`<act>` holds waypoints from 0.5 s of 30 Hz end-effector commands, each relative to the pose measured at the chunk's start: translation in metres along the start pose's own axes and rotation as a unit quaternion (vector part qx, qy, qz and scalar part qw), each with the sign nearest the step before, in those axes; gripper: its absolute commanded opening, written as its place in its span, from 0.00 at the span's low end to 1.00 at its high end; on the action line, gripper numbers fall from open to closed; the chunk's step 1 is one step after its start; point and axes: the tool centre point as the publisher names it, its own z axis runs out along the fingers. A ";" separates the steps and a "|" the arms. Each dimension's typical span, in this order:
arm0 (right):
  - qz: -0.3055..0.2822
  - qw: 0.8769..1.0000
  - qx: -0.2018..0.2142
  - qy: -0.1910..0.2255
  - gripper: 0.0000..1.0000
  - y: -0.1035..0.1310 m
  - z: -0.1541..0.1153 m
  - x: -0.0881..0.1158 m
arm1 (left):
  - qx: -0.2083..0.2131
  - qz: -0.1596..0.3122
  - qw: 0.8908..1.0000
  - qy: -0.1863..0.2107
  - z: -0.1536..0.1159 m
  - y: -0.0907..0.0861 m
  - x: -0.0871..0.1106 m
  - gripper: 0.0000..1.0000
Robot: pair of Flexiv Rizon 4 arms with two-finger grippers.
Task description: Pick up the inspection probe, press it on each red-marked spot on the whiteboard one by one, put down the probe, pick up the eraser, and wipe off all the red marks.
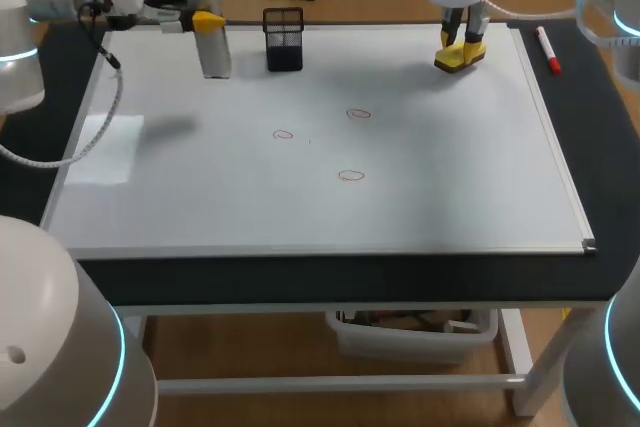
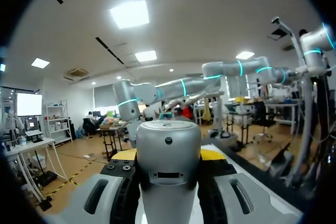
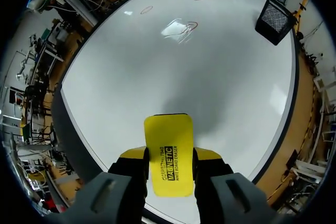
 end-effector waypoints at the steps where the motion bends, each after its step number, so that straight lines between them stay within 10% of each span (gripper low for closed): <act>1: -0.001 1.000 0.004 0.000 0.00 0.002 -0.005 0.004 | 0.003 -0.008 1.000 0.013 0.022 -0.002 0.011 0.00; 15: -0.001 1.000 0.004 0.000 0.00 0.002 -0.005 0.004 | 0.012 -0.057 0.996 0.070 0.069 0.025 0.045 0.00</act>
